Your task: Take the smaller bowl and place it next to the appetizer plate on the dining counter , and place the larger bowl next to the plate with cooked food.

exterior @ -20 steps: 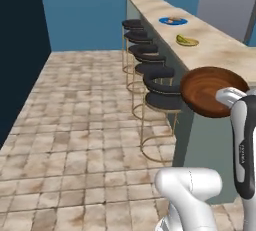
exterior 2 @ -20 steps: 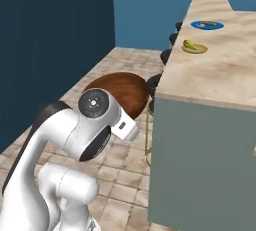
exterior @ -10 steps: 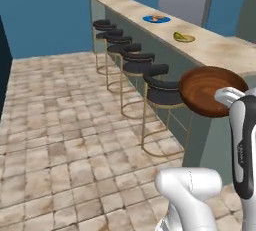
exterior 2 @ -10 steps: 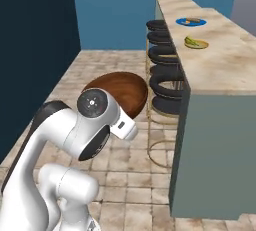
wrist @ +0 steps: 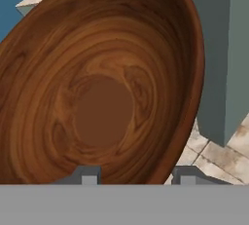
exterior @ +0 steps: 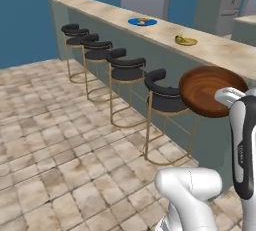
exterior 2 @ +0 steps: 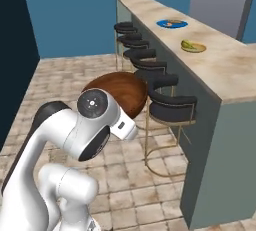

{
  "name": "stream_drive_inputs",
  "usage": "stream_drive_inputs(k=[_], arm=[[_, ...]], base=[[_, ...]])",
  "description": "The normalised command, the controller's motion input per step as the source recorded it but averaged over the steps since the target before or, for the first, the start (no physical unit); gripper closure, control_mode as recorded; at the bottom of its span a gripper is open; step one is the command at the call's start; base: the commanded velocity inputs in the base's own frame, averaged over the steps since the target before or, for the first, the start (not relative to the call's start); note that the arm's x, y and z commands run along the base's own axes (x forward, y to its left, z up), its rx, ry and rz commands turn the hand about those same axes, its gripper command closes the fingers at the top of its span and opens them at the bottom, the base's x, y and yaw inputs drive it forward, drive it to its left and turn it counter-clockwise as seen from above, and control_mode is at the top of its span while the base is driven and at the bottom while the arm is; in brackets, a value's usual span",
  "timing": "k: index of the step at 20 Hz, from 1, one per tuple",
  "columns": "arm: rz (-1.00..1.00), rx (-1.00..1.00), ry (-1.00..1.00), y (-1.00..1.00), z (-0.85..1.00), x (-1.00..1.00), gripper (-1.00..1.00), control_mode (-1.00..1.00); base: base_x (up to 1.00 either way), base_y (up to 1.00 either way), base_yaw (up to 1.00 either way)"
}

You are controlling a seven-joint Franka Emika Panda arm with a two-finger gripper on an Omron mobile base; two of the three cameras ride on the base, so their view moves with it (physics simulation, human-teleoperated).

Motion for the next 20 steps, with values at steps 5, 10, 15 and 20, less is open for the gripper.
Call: stream_drive_inputs(k=[5,10,15,20], arm=[[0.00,0.00,0.00,0.00,0.00,0.00,1.00,1.00],[0.00,0.00,0.00,0.00,0.00,0.00,1.00,1.00],[0.00,0.00,0.00,0.00,0.00,0.00,1.00,1.00],[0.00,0.00,0.00,0.00,0.00,0.00,1.00,1.00]], base=[[0.95,0.88,-0.40],[0.92,0.66,-0.38],[0.86,0.79,-0.33],[0.75,0.85,-0.29]])
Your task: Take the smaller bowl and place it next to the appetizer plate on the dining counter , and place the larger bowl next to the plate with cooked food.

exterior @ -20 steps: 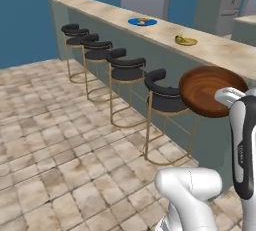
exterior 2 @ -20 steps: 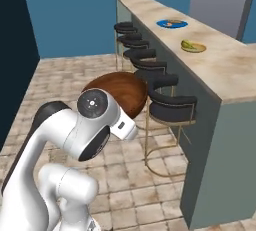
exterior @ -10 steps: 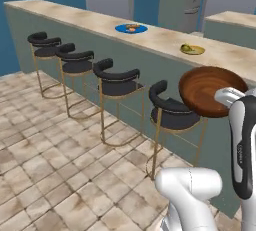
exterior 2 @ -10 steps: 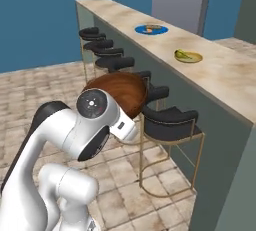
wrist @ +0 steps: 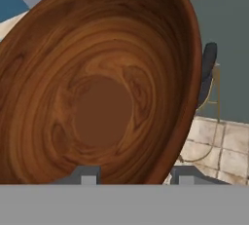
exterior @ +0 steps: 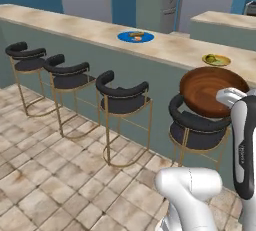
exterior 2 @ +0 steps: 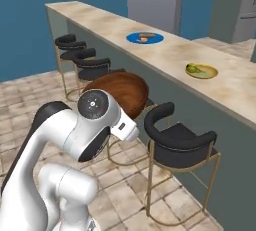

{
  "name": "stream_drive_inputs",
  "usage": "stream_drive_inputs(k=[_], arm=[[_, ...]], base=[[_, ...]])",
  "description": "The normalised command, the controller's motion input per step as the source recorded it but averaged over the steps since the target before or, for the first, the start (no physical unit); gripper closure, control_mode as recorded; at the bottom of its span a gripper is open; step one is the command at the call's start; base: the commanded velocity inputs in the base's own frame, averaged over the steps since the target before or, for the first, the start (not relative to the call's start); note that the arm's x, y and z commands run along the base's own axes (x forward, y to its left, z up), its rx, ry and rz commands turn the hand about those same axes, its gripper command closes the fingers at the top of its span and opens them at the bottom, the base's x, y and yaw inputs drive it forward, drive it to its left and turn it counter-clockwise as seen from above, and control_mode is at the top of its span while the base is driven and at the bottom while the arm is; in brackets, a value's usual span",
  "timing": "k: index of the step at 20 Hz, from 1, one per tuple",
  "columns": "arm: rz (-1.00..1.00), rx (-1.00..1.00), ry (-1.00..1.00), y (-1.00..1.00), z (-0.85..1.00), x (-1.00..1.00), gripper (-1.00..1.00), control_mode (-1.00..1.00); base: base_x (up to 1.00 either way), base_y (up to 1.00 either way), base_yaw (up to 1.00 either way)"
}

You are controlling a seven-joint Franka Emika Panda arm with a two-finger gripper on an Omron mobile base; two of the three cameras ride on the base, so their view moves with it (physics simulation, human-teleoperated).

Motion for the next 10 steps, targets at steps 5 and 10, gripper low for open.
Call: stream_drive_inputs(k=[5,10], arm=[[0.00,0.00,0.00,0.00,0.00,0.00,1.00,1.00],[0.00,0.00,0.00,0.00,0.00,0.00,1.00,1.00]], base=[[0.85,0.69,-0.29],[0.82,0.58,-0.28]])
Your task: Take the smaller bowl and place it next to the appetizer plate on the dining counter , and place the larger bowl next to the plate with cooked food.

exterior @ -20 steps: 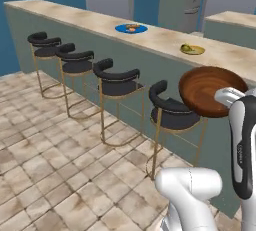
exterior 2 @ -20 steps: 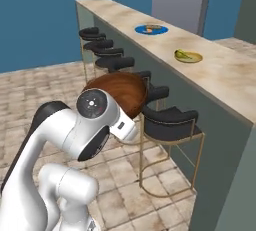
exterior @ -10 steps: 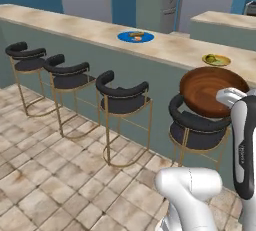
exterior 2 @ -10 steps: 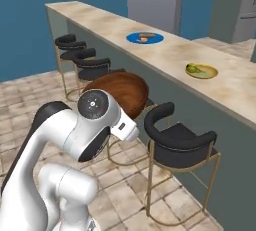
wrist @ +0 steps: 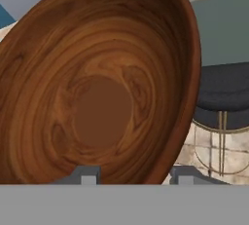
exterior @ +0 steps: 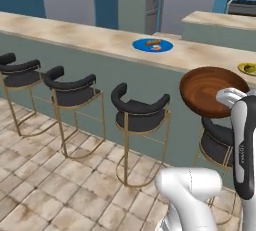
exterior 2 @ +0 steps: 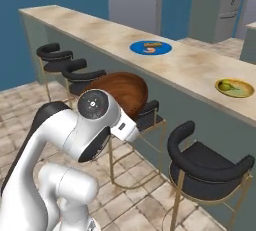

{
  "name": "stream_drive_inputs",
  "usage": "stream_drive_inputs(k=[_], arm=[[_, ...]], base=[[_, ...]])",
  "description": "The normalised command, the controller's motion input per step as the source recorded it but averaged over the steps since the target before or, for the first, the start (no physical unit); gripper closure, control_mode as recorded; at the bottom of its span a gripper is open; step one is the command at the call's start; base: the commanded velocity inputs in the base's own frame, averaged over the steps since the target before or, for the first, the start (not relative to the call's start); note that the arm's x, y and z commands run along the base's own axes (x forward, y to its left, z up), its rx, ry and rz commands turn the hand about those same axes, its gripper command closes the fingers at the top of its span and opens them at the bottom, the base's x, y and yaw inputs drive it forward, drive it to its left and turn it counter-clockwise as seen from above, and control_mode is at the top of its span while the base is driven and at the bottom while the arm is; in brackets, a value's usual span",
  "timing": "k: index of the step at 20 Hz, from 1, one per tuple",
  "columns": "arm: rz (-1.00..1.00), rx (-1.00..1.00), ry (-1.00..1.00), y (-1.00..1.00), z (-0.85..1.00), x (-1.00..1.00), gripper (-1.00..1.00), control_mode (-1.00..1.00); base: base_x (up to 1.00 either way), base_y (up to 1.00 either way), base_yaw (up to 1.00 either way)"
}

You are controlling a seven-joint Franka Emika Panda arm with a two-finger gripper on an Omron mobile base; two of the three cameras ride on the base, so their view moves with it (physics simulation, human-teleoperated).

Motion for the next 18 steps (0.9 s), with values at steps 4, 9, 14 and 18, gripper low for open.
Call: stream_drive_inputs(k=[4,9,14,18], arm=[[0.00,0.00,0.00,0.00,0.00,0.00,1.00,1.00],[0.00,0.00,0.00,0.00,0.00,0.00,1.00,1.00],[0.00,0.00,0.00,0.00,0.00,0.00,1.00,1.00],[0.00,0.00,0.00,0.00,0.00,0.00,1.00,1.00]], base=[[0.76,0.51,-0.28],[0.68,0.19,-0.26],[0.67,0.00,-0.21],[0.69,0.04,-0.23]])
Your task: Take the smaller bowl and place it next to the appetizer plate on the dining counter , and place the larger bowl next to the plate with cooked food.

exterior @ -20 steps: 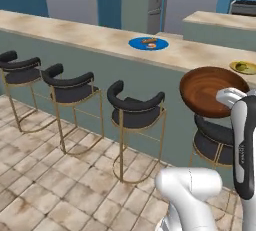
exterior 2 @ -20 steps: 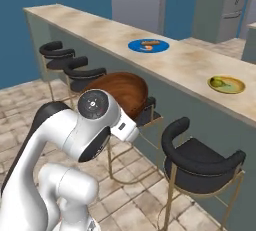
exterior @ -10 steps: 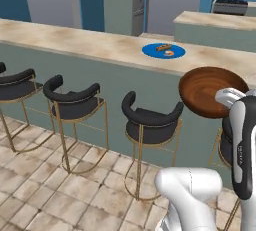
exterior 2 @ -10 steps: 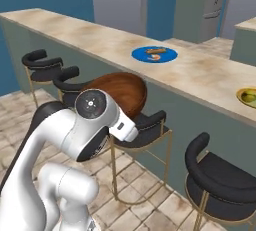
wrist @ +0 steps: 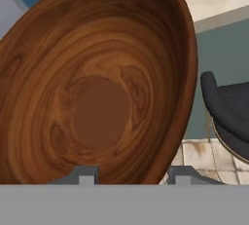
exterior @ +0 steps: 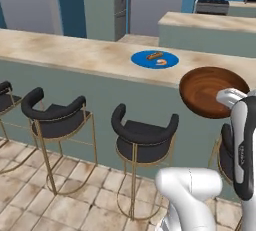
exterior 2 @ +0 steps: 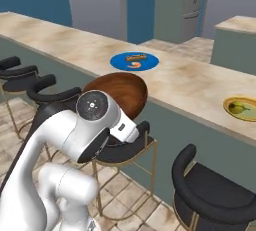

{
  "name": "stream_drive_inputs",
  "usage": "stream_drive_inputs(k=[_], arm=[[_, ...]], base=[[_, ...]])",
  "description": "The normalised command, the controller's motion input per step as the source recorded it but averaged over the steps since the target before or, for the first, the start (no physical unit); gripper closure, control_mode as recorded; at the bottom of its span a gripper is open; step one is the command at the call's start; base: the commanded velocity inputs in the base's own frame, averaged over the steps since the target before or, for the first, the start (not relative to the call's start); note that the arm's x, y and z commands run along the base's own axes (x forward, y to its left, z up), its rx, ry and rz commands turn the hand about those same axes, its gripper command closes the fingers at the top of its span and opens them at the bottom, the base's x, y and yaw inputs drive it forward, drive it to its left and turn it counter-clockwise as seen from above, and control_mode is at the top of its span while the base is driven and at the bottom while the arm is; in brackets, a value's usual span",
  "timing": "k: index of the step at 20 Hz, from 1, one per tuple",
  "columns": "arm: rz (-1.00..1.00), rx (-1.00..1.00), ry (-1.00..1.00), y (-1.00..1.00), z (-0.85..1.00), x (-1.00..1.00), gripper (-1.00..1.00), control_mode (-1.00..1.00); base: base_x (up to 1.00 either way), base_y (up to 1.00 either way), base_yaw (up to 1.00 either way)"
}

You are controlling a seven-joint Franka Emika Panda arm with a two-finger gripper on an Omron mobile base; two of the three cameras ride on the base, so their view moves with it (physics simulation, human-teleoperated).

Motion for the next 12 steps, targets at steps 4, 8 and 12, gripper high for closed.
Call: stream_drive_inputs(k=[4,8,12], arm=[[0.00,0.00,0.00,0.00,0.00,0.00,1.00,1.00],[0.00,0.00,0.00,0.00,0.00,0.00,1.00,1.00],[0.00,0.00,0.00,0.00,0.00,0.00,1.00,1.00]], base=[[0.73,0.17,-0.25],[0.76,0.30,-0.29],[0.74,0.30,-0.32]])
